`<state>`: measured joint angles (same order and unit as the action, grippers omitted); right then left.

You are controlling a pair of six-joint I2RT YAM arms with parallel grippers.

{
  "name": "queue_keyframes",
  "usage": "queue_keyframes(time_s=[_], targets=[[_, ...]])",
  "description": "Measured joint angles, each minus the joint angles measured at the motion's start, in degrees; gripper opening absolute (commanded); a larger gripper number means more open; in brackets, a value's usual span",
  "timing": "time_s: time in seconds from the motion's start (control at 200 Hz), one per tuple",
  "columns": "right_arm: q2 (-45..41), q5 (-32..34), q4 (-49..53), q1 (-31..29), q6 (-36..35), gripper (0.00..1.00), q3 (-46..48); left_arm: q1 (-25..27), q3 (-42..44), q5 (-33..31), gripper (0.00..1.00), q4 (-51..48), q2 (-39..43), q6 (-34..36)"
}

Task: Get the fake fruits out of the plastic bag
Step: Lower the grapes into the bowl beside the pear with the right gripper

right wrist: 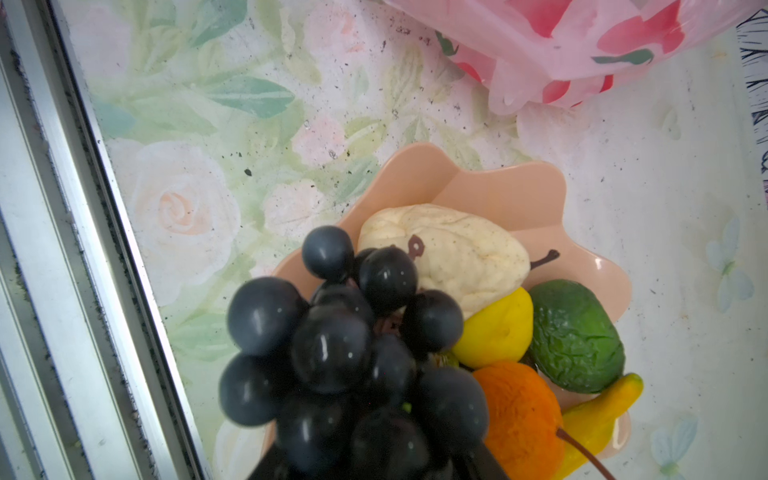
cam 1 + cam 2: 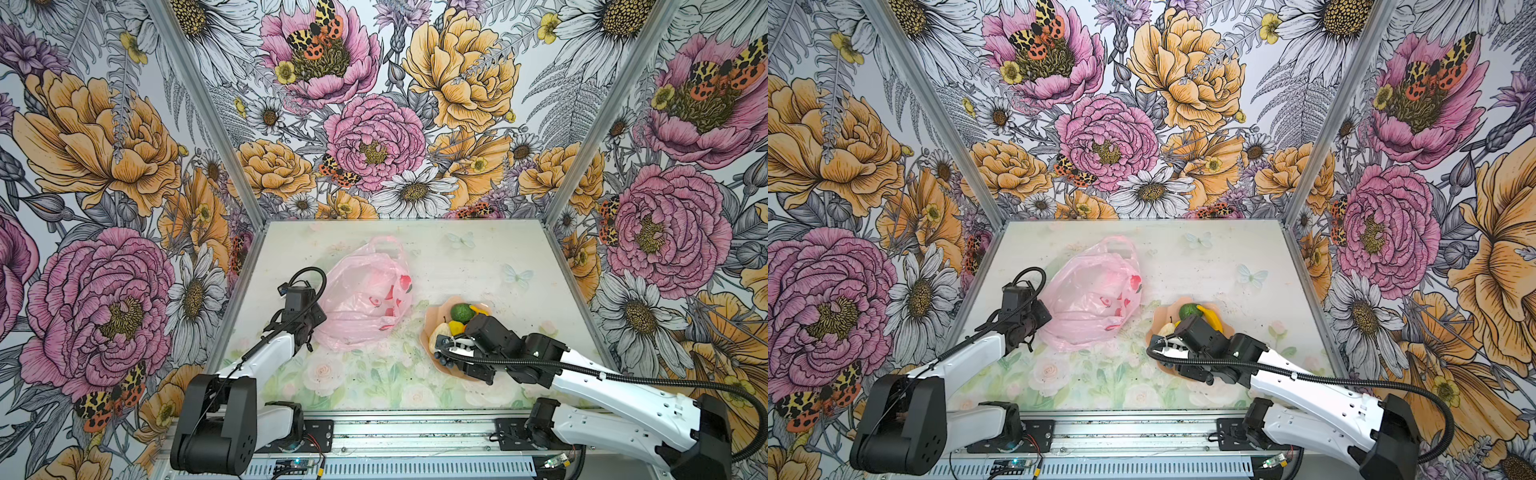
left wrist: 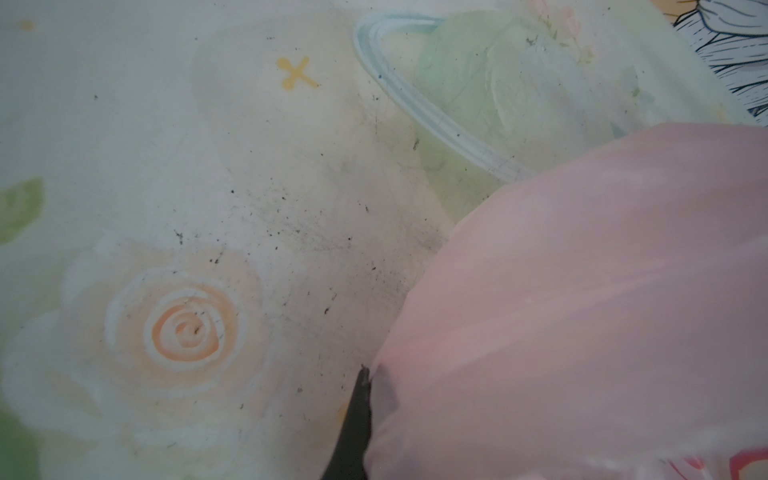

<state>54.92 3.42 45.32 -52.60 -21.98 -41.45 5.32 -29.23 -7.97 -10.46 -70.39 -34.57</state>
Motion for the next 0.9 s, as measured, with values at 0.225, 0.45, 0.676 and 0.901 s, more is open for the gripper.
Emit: queue_keyframes(time_s=[0.225, 0.45, 0.676, 0.901], targets=[[0.3, 1.1, -1.2, 0.0, -0.1, 0.49, 0.4, 0.0, 0.0, 0.1, 0.02, 0.0, 0.0, 0.0], [0.3, 1.4, -1.4, -0.8, -0.6, 0.53, 1.8, 0.0, 0.0, 0.1, 0.02, 0.0, 0.0, 0.0], [0.3, 1.8, -1.4, -1.1, -0.7, 0.55, 1.8, 0.0, 0.0, 0.1, 0.02, 0.0, 0.0, 0.0], [0.3, 3.1, -1.4, -1.1, -1.2, 0.65, 1.8, 0.0, 0.0, 0.1, 0.02, 0.0, 0.0, 0.0]])
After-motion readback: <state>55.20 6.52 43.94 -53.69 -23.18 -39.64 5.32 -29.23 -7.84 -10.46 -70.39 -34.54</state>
